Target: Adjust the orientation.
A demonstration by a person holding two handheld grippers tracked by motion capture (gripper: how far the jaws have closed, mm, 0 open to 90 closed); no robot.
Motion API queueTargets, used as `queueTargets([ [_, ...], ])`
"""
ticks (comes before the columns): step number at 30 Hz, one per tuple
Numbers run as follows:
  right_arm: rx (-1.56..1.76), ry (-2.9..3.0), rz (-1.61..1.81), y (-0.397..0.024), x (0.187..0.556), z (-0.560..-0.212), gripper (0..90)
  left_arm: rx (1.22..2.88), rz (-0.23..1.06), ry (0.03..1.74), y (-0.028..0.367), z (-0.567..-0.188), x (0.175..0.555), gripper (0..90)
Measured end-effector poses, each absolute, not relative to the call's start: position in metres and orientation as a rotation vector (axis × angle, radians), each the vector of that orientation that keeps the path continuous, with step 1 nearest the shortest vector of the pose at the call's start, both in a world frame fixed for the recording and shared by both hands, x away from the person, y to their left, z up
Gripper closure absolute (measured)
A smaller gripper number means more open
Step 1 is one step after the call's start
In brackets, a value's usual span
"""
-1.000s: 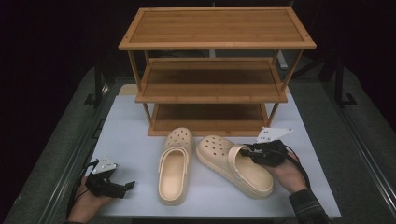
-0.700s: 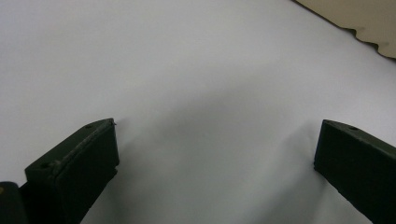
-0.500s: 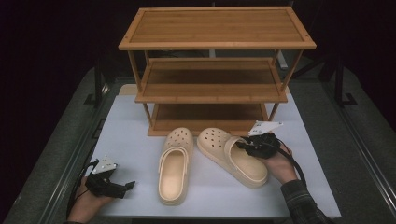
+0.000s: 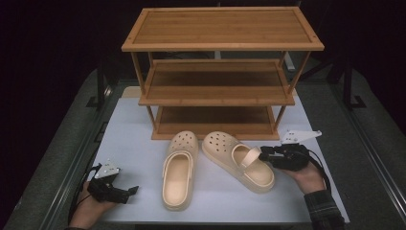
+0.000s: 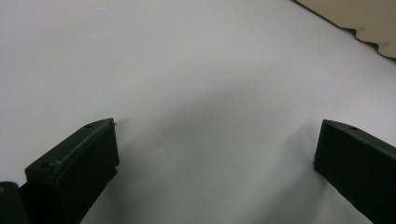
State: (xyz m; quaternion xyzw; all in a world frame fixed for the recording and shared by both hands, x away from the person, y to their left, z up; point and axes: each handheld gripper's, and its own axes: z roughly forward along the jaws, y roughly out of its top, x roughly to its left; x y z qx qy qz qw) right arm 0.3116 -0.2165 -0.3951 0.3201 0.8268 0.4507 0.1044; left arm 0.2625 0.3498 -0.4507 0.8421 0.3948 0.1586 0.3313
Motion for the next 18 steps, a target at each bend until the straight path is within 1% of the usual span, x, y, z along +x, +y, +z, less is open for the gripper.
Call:
queueTargets([
  [3,0.969,2.44,1.323,-0.226,0.309,-0.399,66.9,2.2,0.414,1.032,0.35,-0.451,0.263,0.0],
  [5,0.982,2.44,1.306,-0.232,0.307,-0.403,72.2,2.201,0.414,1.032,0.35,-0.451,0.263,0.0],
  [7,0.999,2.436,1.301,-0.236,0.307,-0.407,75.5,2.201,0.414,1.033,0.35,-0.451,0.263,0.0],
  [8,1.012,2.443,1.304,-0.238,0.308,-0.409,80.3,2.201,0.414,1.033,0.35,-0.451,0.263,0.0],
  [11,1.022,2.476,1.297,-0.237,0.313,-0.416,88.4,2.201,0.414,1.033,0.35,-0.451,0.263,0.0],
  [15,1.015,2.521,1.266,-0.232,0.316,-0.426,89.9,2.201,0.413,1.032,0.35,-0.451,0.263,0.0],
  [18,1.032,2.523,1.297,-0.234,0.315,-0.427,89.9,2.201,0.414,1.032,0.35,-0.451,0.263,0.0],
])
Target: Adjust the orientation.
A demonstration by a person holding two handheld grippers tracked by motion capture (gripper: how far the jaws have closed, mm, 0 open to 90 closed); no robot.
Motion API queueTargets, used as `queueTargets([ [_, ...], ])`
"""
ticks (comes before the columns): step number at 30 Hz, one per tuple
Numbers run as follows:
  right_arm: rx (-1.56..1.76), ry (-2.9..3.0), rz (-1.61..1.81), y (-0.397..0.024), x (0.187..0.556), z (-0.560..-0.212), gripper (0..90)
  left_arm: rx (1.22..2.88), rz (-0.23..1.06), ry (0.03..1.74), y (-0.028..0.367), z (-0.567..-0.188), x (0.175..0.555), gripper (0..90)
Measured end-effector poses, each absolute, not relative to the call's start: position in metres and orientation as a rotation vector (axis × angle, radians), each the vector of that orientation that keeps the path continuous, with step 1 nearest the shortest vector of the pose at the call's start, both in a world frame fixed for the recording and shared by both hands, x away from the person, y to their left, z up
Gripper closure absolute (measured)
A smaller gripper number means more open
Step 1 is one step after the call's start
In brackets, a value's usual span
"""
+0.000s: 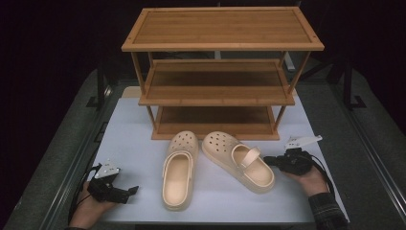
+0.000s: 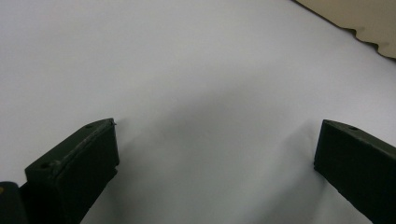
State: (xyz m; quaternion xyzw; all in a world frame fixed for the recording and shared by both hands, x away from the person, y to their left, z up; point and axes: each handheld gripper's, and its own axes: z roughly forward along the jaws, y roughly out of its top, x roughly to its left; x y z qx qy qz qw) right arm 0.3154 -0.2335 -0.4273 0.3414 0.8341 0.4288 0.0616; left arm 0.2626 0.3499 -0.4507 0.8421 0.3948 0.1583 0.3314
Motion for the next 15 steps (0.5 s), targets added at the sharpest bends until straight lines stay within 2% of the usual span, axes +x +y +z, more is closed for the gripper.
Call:
queueTargets([
  [15,0.954,2.637,1.308,-0.211,0.292,-0.433,90.0,2.201,0.414,1.033,0.35,-0.451,0.263,0.0],
])
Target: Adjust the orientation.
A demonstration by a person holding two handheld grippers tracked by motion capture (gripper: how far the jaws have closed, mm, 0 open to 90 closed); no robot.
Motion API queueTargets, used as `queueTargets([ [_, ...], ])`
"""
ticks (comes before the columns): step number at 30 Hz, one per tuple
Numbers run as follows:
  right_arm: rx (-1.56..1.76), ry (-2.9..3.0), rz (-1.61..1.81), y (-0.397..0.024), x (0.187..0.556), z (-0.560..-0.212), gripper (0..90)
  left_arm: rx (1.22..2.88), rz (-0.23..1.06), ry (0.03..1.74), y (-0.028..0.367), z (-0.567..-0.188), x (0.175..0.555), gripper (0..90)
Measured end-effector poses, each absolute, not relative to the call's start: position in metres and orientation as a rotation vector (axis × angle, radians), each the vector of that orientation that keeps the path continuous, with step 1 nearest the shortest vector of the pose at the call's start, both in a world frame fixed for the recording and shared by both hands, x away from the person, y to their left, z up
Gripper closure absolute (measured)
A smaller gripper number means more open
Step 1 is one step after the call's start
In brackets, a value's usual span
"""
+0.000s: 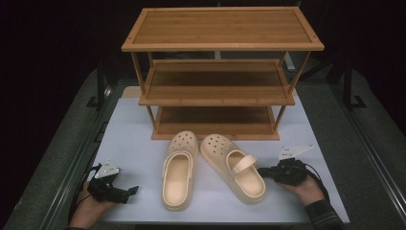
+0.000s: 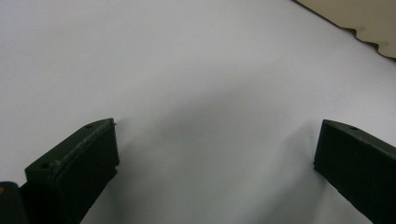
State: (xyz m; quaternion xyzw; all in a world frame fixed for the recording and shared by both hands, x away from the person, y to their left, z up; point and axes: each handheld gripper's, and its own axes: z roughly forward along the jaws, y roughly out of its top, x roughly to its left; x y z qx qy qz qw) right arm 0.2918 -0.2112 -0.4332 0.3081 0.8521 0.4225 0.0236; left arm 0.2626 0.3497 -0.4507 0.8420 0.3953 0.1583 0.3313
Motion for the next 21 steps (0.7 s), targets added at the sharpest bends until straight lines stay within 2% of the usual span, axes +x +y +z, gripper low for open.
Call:
queueTargets([
  [21,0.777,2.765,1.326,-0.163,0.283,-0.433,89.9,2.202,0.414,1.031,0.35,-0.451,0.263,0.0],
])
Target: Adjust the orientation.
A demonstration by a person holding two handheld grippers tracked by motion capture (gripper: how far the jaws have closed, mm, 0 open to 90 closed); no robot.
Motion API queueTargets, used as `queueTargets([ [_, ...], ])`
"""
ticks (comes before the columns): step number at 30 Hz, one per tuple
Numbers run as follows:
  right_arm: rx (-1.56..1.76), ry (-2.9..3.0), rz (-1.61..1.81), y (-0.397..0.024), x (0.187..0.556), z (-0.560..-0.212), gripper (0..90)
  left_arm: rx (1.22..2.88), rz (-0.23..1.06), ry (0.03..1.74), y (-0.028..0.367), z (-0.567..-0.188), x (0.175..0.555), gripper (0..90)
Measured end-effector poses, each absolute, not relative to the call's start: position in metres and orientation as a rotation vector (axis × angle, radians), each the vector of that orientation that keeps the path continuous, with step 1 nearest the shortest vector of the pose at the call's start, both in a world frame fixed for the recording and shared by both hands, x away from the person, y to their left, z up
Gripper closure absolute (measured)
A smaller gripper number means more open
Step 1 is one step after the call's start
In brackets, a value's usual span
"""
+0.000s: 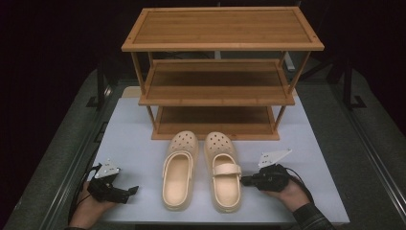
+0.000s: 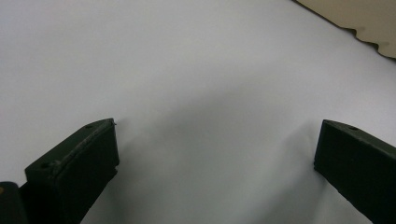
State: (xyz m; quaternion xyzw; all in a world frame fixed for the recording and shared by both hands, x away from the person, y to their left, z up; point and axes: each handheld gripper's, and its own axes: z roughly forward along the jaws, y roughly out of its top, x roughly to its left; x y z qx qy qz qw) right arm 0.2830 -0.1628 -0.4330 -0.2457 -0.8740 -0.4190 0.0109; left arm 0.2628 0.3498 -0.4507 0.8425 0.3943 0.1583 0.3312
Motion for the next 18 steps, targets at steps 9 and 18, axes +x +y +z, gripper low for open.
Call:
queueTargets([
  [9,-0.856,-2.735,-1.343,-0.177,0.284,-0.429,80.7,2.202,0.414,1.031,0.35,-0.451,0.263,0.0],
  [18,-1.113,-2.762,-1.372,-0.211,0.284,-0.424,41.7,2.199,0.415,1.031,0.35,-0.451,0.263,0.0],
])
